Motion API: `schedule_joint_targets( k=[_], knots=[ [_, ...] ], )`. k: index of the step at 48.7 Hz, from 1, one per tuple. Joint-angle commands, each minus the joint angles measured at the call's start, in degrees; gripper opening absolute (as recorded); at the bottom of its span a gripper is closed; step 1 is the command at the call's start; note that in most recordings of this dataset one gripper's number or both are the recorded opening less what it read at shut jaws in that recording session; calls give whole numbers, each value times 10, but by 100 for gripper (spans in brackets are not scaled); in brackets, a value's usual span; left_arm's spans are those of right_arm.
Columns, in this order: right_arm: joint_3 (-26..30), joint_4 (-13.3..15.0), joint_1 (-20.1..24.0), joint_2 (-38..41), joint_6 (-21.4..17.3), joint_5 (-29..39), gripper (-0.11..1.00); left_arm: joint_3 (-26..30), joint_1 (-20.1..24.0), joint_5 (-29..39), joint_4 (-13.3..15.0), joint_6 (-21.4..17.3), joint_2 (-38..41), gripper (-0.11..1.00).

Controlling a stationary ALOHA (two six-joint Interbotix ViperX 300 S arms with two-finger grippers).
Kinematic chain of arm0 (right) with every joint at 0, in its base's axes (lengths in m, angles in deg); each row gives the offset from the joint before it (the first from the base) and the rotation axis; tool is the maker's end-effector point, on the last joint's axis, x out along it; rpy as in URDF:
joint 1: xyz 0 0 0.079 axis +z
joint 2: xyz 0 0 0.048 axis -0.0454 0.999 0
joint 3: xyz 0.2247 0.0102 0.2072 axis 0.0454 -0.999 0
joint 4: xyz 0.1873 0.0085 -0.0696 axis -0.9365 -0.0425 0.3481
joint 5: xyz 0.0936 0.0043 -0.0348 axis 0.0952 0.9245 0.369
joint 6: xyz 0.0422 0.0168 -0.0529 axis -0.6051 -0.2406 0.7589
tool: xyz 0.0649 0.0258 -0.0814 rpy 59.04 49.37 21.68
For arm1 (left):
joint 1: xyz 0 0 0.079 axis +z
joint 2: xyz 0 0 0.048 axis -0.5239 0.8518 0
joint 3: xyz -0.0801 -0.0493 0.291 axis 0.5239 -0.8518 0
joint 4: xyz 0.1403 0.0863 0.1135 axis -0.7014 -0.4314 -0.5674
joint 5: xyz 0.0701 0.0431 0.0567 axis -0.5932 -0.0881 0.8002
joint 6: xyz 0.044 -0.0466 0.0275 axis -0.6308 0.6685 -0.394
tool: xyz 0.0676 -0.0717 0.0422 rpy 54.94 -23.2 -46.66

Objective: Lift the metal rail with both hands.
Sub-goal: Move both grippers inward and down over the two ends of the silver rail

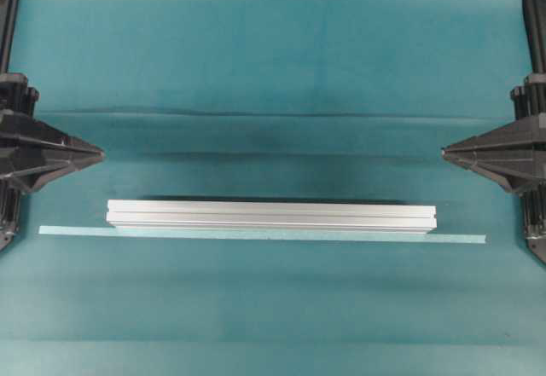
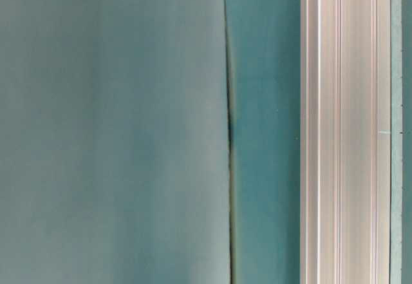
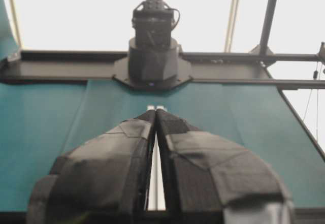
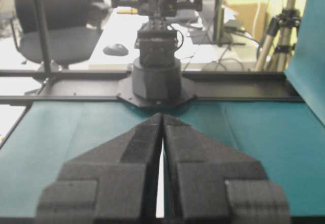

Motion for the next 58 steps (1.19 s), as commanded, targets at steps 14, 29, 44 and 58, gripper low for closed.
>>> schedule_joint_targets(
  k=[14,29,44,58],
  knots=[
    [34,-45,-41,64,-47,62,0,59,24,113,-8,36,74,-1],
    [127,-45,-41,207,-104,267,0,129,3,264,-8,55,161,-1],
    [241,-41,-30,360,-101,441,0,191,5,341,-8,68,268,-1],
    [323,-19,-12,449,-69,560,0,261,6,470,-11,68,360,-1]
  ],
)
